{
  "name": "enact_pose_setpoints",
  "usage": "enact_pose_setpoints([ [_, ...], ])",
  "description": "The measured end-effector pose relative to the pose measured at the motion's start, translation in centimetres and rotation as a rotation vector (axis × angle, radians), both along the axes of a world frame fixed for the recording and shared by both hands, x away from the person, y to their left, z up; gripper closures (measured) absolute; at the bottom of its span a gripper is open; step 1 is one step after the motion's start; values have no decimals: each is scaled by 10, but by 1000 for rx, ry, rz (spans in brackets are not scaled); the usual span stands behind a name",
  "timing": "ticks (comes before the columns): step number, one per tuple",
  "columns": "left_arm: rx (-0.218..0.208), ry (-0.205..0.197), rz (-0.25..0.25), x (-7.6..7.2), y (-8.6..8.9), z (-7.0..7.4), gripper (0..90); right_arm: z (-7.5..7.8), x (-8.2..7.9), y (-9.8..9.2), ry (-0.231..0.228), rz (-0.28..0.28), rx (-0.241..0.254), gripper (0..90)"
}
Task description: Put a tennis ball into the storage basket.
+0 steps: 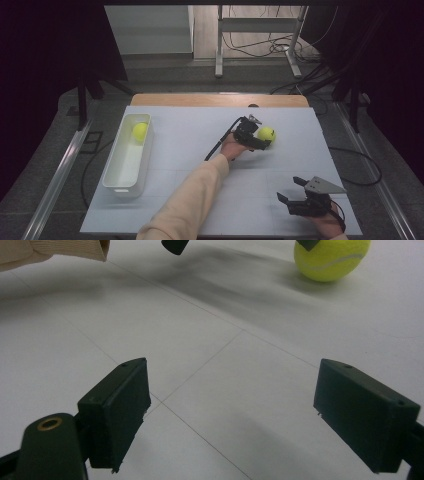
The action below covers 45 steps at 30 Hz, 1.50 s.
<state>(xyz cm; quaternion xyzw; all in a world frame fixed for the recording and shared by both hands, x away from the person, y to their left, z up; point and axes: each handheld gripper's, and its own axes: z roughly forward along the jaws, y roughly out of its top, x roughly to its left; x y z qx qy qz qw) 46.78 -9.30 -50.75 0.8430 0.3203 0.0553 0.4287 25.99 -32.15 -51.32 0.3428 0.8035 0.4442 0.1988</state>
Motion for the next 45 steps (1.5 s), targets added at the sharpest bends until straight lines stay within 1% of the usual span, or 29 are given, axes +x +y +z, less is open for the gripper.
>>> enact_pose_setpoints([
  [6, 12, 6, -11, 3, -4, -1, 148, 0, 0, -1, -2, -1, -1, 152],
  [17, 23, 16, -3, 13, -13, -6, 145, 0, 0, -2, 0, -5, 7, 153],
  [19, 15, 14, -2, 14, -14, -6, 151, 0, 0, -2, 0, -5, 8, 153],
  [22, 11, 16, -9, 14, -16, -6, 172, 0, 0, -2, -1, -5, 8, 153],
  [23, 10, 6, -14, 14, -16, -6, 231, 0, 0, -2, -1, -5, 8, 153],
  [24, 7, 4, -14, 14, -17, -6, 251, 0, 0, -2, -2, -5, 8, 153],
  [29, 14, 8, -17, 14, -16, -5, 264, 1, 0, -3, -3, -8, 8, 153],
  [36, 31, -2, -29, 12, -15, -1, 270, 1, -1, -3, -5, -10, 11, 154],
  [41, 21, -2, -26, 12, -11, 3, 271, 1, -1, -4, -8, -22, 9, 155],
  [45, 20, -4, -37, 10, -8, 7, 270, 1, -1, -4, -9, -22, 12, 155],
])
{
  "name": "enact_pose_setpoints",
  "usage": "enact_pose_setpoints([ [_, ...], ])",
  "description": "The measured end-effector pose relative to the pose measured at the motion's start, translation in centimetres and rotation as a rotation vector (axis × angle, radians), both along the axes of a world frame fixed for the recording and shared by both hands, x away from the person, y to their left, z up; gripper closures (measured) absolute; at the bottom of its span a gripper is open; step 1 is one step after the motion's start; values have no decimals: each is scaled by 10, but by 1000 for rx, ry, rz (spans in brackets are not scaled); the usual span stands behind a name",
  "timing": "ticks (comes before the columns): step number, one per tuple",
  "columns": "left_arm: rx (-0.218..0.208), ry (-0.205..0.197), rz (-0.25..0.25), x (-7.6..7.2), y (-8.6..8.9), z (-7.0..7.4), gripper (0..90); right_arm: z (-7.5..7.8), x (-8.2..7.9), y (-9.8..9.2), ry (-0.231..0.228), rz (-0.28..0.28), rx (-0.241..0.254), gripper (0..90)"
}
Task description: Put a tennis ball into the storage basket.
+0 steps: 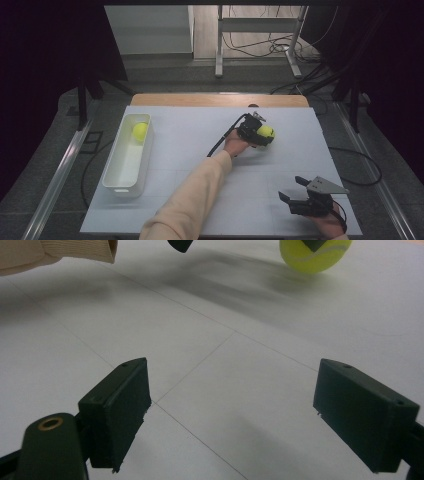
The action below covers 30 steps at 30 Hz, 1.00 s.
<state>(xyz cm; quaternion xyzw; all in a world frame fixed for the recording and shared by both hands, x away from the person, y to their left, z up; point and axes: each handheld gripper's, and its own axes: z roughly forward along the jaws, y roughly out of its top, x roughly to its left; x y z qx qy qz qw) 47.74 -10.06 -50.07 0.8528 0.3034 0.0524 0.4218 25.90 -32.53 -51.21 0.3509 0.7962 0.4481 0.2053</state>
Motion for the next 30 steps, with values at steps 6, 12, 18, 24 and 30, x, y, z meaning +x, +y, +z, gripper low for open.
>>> enact_pose_setpoints([
  [6, -5, -9, -6, -3, 3, 5, 270, 0, 0, 0, -1, 3, -2, 155],
  [12, -21, -14, -8, -7, 10, 9, 270, 0, -1, 0, -2, 4, -4, 155],
  [18, -30, -16, 3, -10, 21, 10, 270, 0, 0, 1, -3, 7, -4, 155],
  [24, -34, -19, 16, -13, 31, 11, 270, 0, 0, 1, -3, 8, -8, 155],
  [30, -41, -29, 23, -17, 40, 14, 269, 0, 0, 1, -3, 6, -14, 155],
])
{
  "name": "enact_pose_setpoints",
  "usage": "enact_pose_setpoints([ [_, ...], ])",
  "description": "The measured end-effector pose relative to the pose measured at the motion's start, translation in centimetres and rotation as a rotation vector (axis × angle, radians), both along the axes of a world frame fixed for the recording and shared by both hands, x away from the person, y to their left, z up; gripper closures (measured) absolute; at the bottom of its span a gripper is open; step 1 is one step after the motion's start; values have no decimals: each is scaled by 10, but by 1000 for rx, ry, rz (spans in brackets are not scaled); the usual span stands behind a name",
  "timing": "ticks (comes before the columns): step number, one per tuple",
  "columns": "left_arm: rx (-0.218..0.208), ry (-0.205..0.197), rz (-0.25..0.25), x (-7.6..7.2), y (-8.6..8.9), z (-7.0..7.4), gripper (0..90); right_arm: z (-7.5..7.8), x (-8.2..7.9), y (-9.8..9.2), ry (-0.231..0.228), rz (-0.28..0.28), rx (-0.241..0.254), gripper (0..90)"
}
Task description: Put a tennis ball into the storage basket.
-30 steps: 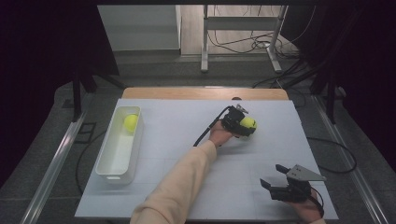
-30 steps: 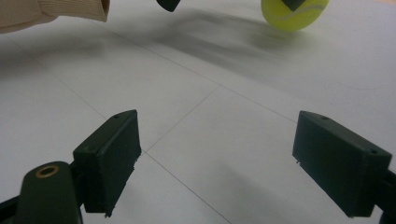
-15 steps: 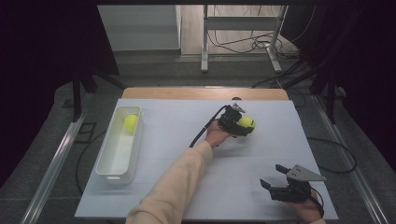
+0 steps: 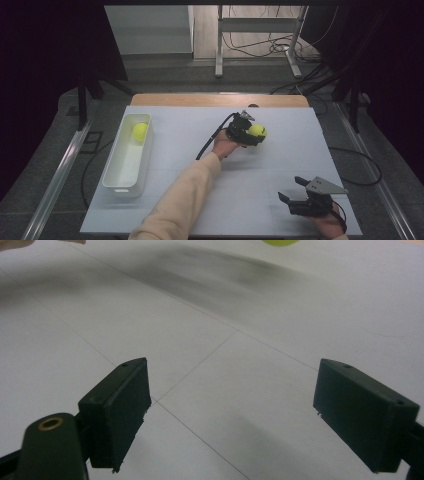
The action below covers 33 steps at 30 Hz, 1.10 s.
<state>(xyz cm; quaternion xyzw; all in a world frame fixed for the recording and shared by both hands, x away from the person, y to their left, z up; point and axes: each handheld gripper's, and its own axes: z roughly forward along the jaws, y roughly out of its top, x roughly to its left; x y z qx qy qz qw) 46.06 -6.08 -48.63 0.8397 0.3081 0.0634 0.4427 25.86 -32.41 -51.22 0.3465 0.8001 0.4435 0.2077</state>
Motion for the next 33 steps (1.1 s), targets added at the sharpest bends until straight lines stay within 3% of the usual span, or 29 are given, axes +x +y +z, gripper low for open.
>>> enact_pose_setpoints([
  [33, -27, -34, -5, -27, 28, 24, 269, 1, 0, 0, -3, -17, -4, 156],
])
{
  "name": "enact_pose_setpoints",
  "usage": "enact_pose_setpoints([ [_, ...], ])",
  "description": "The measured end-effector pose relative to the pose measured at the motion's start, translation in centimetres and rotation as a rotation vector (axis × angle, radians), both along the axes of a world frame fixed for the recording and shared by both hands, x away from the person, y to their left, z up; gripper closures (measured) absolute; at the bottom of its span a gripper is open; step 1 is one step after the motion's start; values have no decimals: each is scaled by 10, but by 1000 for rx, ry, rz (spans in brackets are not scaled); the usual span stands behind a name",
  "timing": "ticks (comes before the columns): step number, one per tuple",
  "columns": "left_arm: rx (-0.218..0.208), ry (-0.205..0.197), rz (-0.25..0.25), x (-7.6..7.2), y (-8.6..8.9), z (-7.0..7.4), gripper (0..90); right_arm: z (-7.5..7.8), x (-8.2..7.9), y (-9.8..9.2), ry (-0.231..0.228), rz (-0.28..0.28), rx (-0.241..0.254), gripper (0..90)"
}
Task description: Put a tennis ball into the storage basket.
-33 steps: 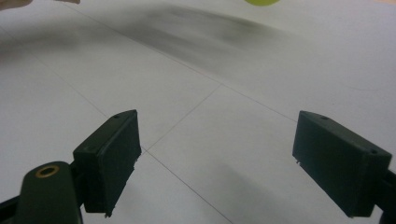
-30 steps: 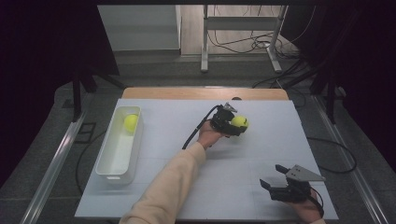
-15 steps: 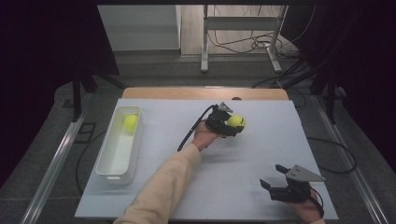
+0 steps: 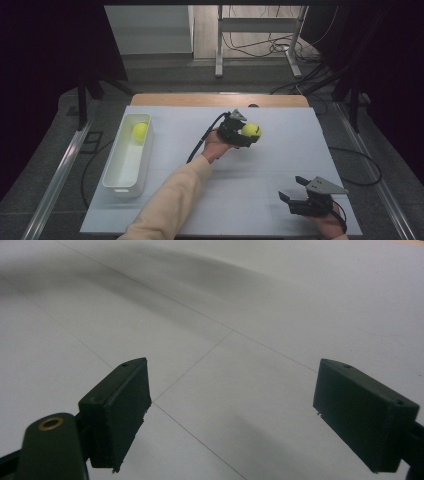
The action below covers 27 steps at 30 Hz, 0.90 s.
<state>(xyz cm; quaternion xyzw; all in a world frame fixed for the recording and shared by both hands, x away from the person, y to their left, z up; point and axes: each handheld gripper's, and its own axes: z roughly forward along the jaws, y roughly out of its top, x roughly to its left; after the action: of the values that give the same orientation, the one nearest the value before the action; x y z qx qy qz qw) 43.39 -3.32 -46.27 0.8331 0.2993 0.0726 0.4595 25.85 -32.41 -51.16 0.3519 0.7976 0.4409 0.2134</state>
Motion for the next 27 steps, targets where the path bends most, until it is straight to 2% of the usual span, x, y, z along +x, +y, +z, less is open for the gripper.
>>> enact_pose_setpoints([
  [16, -10, -19, -1, -12, 13, 9, 268, 0, 0, 1, 3, 3, -8, 156],
  [27, -22, -17, 11, -18, 22, 12, 268, -1, 0, 2, 4, 9, -7, 156],
])
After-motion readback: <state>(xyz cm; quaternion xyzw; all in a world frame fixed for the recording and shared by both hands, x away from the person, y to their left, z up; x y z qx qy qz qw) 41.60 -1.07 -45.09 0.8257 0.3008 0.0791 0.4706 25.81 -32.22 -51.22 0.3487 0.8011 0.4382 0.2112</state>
